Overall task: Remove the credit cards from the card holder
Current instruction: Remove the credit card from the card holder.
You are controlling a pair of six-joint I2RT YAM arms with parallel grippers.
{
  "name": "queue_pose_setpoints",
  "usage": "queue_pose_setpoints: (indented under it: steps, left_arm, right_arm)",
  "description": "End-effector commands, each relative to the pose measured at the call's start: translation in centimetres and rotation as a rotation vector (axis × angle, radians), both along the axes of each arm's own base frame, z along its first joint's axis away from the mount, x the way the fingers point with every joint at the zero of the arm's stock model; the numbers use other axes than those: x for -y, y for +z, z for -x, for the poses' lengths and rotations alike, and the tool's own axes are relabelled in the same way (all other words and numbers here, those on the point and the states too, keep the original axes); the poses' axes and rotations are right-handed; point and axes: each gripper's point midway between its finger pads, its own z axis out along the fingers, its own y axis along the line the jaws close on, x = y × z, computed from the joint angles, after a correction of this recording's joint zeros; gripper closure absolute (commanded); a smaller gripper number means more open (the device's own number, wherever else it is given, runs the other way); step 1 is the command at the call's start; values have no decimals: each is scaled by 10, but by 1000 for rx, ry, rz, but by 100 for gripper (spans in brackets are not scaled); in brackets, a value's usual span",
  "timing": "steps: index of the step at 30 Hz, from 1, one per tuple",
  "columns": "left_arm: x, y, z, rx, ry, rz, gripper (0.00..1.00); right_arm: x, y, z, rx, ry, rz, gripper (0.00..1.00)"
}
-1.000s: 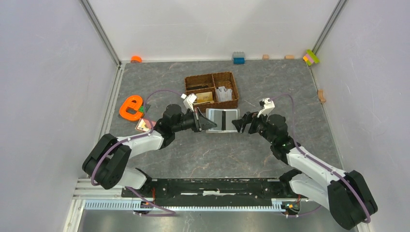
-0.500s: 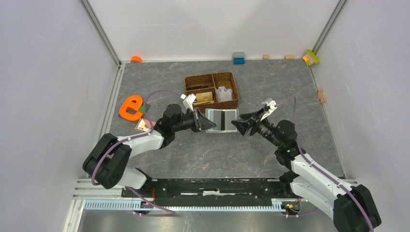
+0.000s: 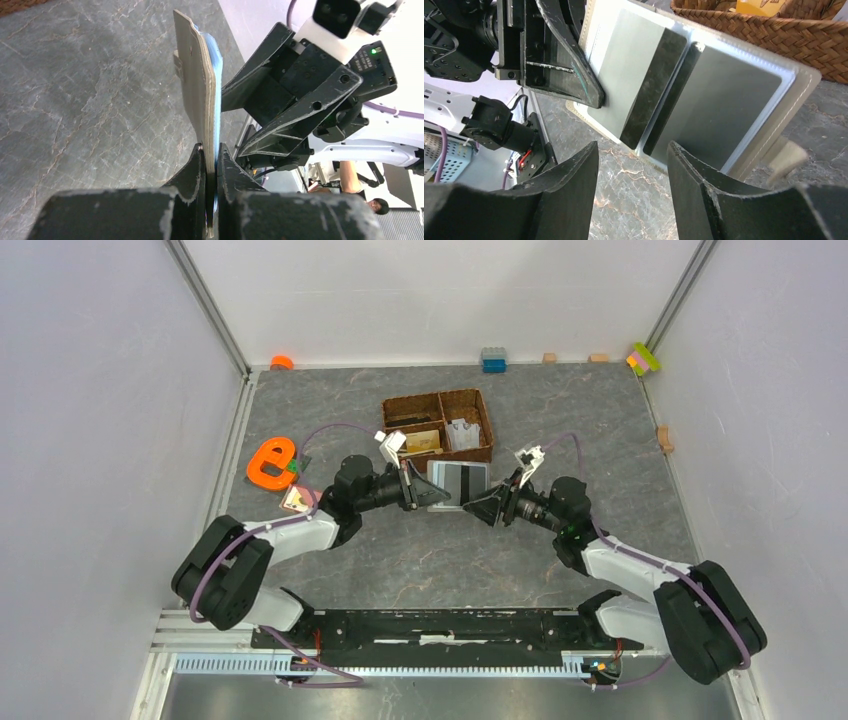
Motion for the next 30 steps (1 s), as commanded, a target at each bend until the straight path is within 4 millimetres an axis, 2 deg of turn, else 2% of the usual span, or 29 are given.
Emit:
queue_pose_setpoints:
  steps: [1,6,8,20,30]
  left_arm:
    - [10,33,8,68,-72,135,98]
    - [13,35,12,66,-106,151,98]
    - [17,42,18,80,-141,183,98]
    - [26,58,36,117,-238,254,98]
    - [22,74,47,181,-259,294,98]
  right_arm:
    - [-2,24,-7,9,13,-73,42]
    - [1,31,-2,-13,35,-151,41]
    - [0,35,1,-21,59,-180,42]
    - [7,51,11,-35,85,-306,60]
    - [7,49,14,-72,114,-341,56]
